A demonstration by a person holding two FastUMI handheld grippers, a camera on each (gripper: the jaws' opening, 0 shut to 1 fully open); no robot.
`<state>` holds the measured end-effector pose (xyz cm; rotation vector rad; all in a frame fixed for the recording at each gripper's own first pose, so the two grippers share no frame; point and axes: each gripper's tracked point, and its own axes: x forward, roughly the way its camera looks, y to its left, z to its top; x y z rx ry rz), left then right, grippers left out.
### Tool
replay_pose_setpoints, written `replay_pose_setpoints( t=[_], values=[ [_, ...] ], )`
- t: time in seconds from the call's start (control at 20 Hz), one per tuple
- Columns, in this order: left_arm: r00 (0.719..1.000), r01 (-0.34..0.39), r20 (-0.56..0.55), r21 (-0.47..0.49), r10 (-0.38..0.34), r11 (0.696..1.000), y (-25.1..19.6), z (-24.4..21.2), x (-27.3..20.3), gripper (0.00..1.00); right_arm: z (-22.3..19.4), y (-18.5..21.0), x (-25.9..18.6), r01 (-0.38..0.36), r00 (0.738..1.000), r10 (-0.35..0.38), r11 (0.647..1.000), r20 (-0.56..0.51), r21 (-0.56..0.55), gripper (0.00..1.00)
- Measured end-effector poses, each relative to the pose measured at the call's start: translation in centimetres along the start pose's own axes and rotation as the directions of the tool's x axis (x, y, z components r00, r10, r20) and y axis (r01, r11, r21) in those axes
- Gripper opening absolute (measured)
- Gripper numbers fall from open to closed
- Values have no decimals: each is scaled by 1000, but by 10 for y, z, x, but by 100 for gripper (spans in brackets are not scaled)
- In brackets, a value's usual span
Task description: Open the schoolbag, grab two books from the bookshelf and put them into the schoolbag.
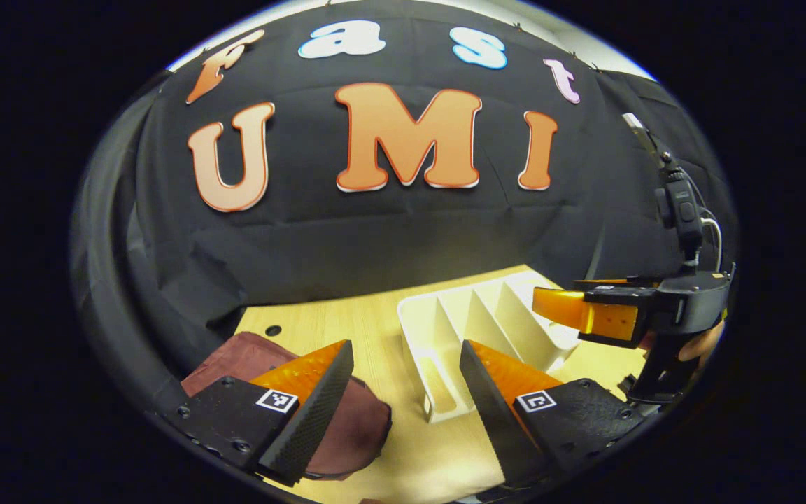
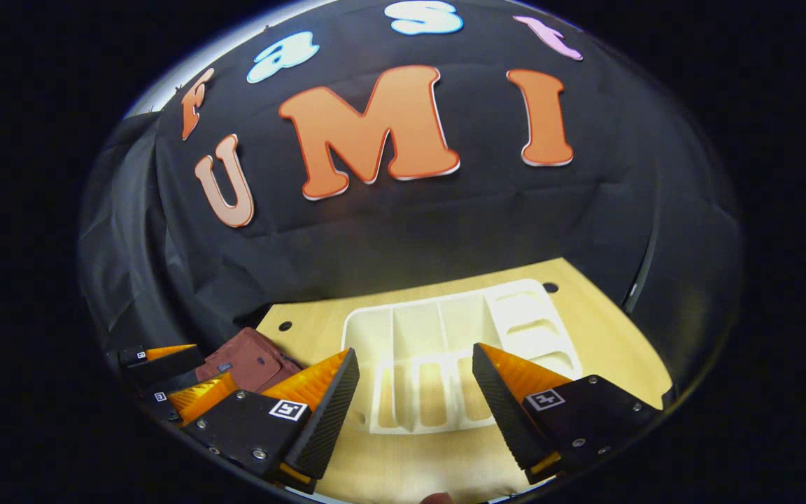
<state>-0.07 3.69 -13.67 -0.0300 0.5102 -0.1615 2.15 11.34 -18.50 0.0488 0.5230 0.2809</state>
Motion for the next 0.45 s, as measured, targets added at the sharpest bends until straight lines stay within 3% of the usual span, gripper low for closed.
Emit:
replay_pose_setpoints(
  t=[0.1,0.2,0.45],
  values=[
    [997,-33,67,-14,33,999,-13,16,-3,100,15,-12,-14,14,998,-11,999,60,-45,97],
    [988,-55,140,-26,58,998,-23,31,-10,96,23,-21,-27,25,994,-16,996,107,-82,97],
    [963,-101,247,-41,108,994,-35,47,-26,96,41,-33,-52,37,982,-17,994,187,-103,97]
  ],
)
